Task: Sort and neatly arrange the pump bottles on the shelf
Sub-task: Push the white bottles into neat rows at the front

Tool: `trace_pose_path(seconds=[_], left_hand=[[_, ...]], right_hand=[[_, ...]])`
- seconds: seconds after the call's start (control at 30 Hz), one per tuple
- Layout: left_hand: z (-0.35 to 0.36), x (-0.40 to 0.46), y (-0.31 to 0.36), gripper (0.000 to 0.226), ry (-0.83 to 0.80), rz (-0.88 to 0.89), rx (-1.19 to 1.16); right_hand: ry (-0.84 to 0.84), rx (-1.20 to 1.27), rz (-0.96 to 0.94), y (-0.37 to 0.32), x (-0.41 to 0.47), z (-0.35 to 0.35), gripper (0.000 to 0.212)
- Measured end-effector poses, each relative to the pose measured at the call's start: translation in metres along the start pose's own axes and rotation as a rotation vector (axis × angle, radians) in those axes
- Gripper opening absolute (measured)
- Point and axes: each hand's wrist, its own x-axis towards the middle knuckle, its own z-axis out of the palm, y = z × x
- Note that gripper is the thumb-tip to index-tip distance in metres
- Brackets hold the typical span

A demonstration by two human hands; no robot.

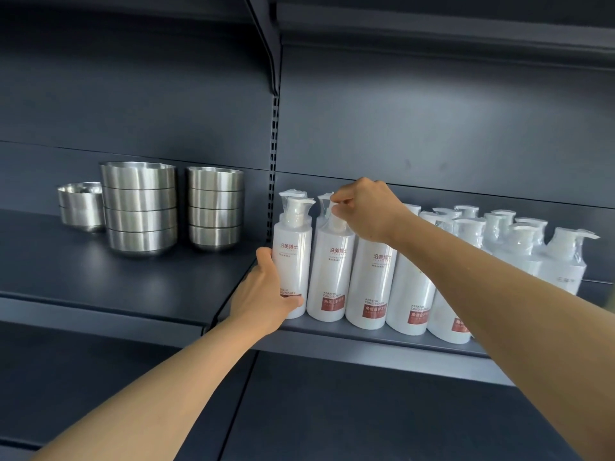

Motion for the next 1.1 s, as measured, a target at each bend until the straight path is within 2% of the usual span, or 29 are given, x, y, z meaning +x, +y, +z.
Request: trace_pose_path(seconds=[0.33,0.43,0.5,0.63,0.73,0.93,1.1], left_hand=[[-0.002,-0.003,0.002,0.068,-0.020,-0.007,-0.016],[-0.006,-0.009,0.009,0.079,0.001,-0.007,0.005],[-0.009,-0.014,0.018,0.086,0.089,0.014,0.049],[-0.011,-0.024,0.040,0.086,0.289,0.166,0.234],[-0.003,-0.031,0.056,0.083,0.367,0.341,0.359],[0.034,-0.039,0.090,0.086,0.306,0.564,0.494],[0.066,-0.040,0.106,0.080,0.309,0.593,0.525]], right_hand=[[-0.035,-0.034,0.001,0.012,0.000,0.003,0.024],[-0.017,0.006,0.007,0.018,-0.014,-0.012,0.046],[0.028,0.020,-0.014,0.026,-0.026,-0.024,0.049],[0.114,-0.010,-0.009,0.047,-0.046,-0.043,0.047],[0.157,-0.021,0.024,0.065,-0.064,-0.054,0.047],[0.260,-0.078,0.149,0.110,-0.109,-0.063,0.044],[0.255,-0.074,0.294,0.142,-0.139,-0.059,0.054]])
